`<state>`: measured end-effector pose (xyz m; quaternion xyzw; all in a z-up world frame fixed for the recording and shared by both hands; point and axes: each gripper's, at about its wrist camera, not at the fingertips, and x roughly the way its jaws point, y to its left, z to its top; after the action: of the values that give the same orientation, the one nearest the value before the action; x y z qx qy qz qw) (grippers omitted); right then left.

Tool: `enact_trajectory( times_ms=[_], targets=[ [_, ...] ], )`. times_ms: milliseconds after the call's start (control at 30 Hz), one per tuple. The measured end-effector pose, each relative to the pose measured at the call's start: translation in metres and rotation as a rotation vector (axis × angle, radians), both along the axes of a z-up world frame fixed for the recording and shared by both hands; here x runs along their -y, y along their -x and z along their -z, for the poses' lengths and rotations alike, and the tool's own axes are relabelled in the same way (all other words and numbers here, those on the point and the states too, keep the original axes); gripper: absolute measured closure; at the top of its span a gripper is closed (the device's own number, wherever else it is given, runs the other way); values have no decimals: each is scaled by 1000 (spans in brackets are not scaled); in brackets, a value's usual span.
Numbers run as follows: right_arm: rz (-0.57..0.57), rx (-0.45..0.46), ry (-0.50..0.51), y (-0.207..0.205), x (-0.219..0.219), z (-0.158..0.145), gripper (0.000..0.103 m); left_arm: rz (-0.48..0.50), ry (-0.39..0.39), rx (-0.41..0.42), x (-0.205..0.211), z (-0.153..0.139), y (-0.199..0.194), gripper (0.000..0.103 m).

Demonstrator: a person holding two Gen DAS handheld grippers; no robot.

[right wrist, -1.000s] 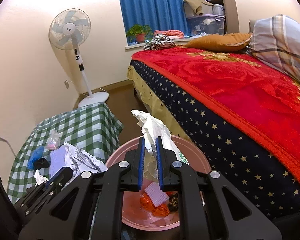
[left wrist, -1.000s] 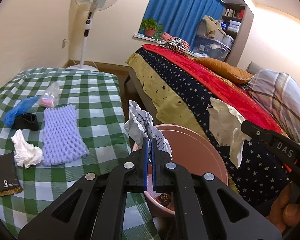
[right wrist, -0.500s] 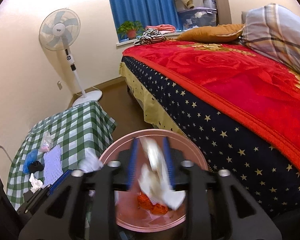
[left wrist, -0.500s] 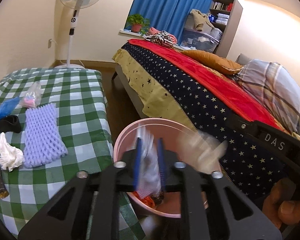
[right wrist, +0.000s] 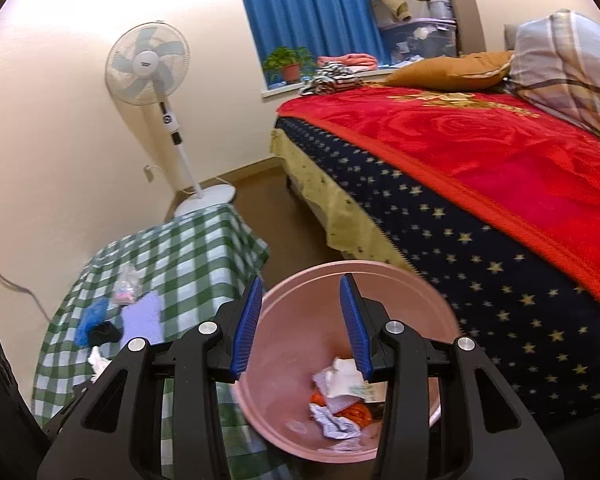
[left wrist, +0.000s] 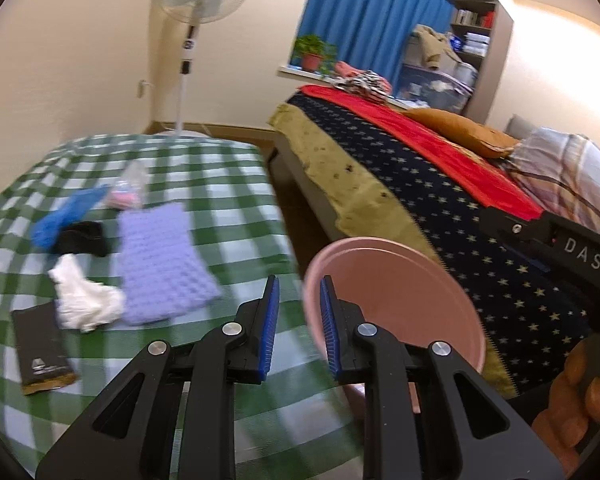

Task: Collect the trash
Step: 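Grasp the white cloth with the left tool while the right tool grasps the lavender foam mesh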

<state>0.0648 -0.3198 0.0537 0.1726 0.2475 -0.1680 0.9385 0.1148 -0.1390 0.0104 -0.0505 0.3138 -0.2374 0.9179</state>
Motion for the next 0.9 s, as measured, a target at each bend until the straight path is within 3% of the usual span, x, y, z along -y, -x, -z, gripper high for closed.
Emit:
enact_trajectory(
  times_ms=[633, 900],
  targets=[
    [-213, -11, -59, -43, -57, 30, 62, -339, -20, -28, -110, 18, -20, 82],
    [-288, -42, -82, -75, -83, 50, 62, -406, -15, -23, -130, 27, -27, 82]
  ],
)
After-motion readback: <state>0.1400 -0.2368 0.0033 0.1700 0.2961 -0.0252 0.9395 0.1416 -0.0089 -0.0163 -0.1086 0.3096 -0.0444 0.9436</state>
